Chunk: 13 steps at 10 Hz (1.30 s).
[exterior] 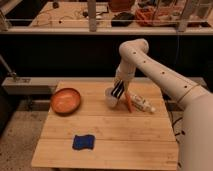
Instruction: Place the eraser in the ceramic cup
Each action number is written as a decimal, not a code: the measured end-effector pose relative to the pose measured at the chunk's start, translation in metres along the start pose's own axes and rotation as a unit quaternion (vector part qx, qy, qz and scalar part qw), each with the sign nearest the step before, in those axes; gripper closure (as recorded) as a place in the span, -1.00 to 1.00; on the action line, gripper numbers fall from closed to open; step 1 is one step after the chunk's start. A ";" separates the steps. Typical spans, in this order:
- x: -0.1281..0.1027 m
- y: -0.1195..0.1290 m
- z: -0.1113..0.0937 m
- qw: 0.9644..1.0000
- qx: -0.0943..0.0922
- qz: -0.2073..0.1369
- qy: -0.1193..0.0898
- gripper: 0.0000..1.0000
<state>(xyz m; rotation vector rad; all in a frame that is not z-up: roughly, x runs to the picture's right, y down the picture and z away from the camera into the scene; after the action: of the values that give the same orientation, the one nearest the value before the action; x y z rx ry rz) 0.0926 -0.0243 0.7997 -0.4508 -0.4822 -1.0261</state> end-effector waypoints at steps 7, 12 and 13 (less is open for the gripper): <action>-0.005 0.007 -0.012 0.979 0.012 0.193 -0.058 1.00; -0.006 0.009 -0.004 0.954 0.014 0.280 -0.110 1.00; -0.007 0.010 -0.005 0.949 0.018 0.291 -0.117 1.00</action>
<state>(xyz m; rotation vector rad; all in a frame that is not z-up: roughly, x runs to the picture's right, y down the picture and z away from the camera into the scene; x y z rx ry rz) 0.0993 -0.0182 0.7907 -0.6396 -0.5355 -0.3936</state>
